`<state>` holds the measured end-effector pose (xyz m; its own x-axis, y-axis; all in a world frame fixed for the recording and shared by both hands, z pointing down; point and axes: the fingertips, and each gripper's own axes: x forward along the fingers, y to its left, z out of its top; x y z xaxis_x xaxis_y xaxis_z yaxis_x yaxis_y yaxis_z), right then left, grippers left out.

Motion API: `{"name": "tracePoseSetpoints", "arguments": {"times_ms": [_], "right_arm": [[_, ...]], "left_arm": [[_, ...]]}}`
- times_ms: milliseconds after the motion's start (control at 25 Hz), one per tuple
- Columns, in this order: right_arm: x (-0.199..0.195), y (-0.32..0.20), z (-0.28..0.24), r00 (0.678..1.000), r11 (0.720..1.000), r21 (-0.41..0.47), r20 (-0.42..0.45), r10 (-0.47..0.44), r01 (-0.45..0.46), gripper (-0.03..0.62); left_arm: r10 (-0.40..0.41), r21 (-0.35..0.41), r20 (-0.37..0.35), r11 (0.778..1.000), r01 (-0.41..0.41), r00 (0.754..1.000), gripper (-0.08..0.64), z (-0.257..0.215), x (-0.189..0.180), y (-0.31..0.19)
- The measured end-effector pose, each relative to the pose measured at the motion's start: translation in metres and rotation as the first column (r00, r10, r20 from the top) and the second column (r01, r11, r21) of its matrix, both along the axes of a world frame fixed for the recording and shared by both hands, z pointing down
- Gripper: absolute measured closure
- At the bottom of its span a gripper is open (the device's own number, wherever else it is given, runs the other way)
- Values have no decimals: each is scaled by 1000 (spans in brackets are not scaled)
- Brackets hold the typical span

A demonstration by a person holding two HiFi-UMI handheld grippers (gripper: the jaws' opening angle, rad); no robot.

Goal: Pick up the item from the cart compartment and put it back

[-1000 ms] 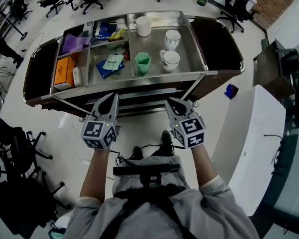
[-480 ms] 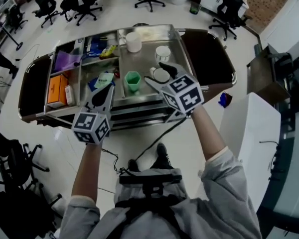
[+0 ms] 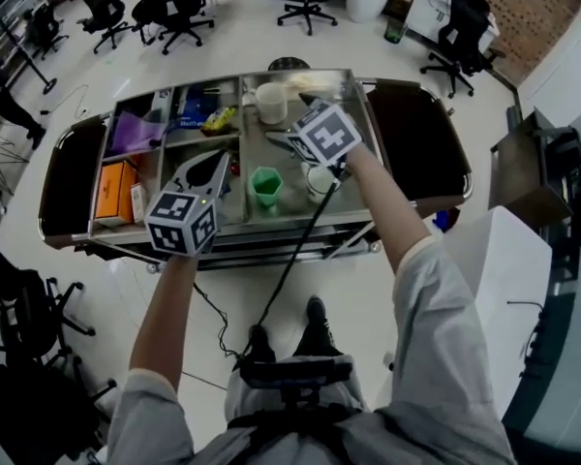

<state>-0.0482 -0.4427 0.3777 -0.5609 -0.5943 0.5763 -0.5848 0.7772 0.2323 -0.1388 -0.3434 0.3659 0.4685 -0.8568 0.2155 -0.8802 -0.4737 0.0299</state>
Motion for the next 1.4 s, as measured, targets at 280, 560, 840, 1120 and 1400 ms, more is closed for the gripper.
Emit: {"name": "tracePoseSetpoints", "arguments": {"times_ms": [280,560,840,1120,1400], "right_arm": [[-17,-66,19,1000,998,-69,7,7,-6,114],[-33,-111,27,999,985,-170,-1,-37,36,104],[-37,-131,67,992,973,-227,-114,-51,24,100],[-34,-148,92,983,972,-234,-178,-39,-4,100],[-37,-156,104,982,971,-239,-179,-52,8,100]], "left_arm": [[-10,-8,56,1000,10,998,557,0,-4,-49],[-19,-35,66,999,21,998,557,16,-4,-81],[-22,-47,59,999,25,998,557,26,-1,-97],[-22,-53,57,998,25,998,557,32,0,-106],[-19,-60,62,998,23,998,557,36,3,-109]]}}
